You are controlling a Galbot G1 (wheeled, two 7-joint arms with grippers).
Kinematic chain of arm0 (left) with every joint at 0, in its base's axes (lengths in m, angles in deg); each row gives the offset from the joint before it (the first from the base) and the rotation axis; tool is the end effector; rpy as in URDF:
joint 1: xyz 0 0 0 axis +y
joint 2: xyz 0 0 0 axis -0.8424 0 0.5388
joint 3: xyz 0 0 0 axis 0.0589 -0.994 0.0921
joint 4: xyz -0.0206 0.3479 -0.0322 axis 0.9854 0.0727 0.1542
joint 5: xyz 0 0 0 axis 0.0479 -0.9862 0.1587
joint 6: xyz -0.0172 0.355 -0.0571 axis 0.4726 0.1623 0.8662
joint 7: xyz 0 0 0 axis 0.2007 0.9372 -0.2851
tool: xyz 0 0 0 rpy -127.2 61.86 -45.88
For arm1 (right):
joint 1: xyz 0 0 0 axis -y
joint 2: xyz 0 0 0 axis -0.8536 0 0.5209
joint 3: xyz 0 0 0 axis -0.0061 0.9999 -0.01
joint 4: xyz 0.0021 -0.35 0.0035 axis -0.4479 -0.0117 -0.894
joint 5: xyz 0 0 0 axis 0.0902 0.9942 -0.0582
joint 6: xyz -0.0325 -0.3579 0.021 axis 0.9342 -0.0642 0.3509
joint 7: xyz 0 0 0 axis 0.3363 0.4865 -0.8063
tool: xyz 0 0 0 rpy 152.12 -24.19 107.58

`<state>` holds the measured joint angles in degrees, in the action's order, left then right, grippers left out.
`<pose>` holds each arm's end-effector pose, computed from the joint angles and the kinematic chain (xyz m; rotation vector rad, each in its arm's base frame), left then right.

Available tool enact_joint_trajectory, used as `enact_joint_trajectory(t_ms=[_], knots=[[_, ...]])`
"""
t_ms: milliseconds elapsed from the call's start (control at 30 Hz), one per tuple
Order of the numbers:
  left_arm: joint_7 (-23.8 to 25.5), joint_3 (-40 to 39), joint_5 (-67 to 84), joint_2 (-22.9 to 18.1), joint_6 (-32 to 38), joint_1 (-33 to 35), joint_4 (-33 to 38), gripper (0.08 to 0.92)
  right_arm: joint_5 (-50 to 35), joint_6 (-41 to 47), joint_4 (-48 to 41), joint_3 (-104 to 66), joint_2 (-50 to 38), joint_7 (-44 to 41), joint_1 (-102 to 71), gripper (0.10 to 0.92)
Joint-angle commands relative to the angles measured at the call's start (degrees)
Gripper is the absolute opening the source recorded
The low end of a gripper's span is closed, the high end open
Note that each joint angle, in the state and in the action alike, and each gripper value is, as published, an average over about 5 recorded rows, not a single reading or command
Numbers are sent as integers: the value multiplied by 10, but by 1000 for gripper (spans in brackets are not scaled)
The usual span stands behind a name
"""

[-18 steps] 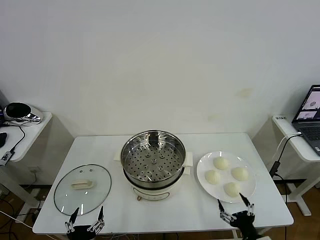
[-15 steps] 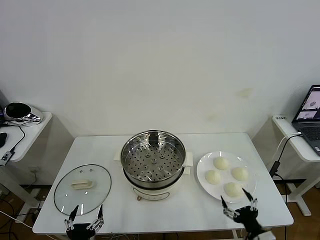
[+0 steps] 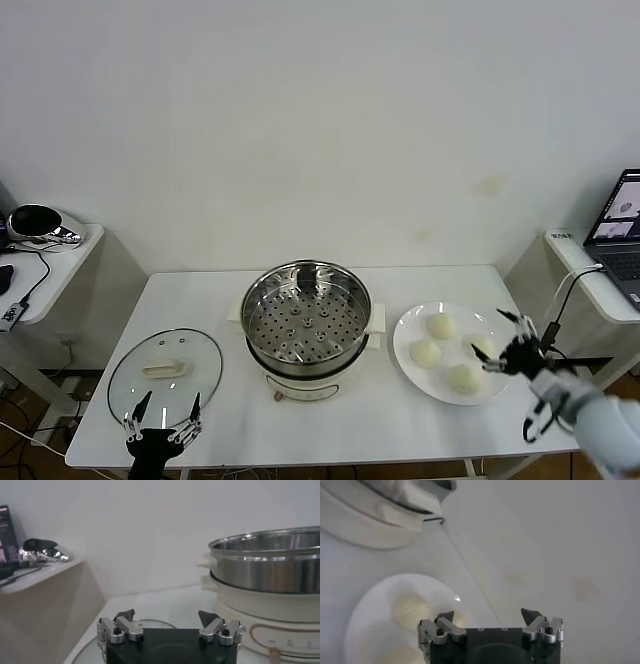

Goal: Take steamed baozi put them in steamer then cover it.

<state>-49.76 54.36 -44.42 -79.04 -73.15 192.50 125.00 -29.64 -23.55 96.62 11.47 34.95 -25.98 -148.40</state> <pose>0.1122 0.0794 -0.3210 0.0788 -2.9188 -0.2632 0.3494 -0.1958 -0.1893 0.8410 -2.2231 1.5123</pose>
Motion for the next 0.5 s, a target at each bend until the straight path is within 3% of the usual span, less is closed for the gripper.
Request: enact_joint_trajectory(t_ms=[33,200,500], knots=[[3,2,-9,3,-1,-6,0,823,16,20,-90,194,-112,-118,244,823],[1,6,-9,-1,-4,-6,-1,823,28,25,-174,334,-96,-197,361,823],[0,13,-15,-4,-9,-10,-3,823,45,-15,-296,483,-21,-265,500,823]])
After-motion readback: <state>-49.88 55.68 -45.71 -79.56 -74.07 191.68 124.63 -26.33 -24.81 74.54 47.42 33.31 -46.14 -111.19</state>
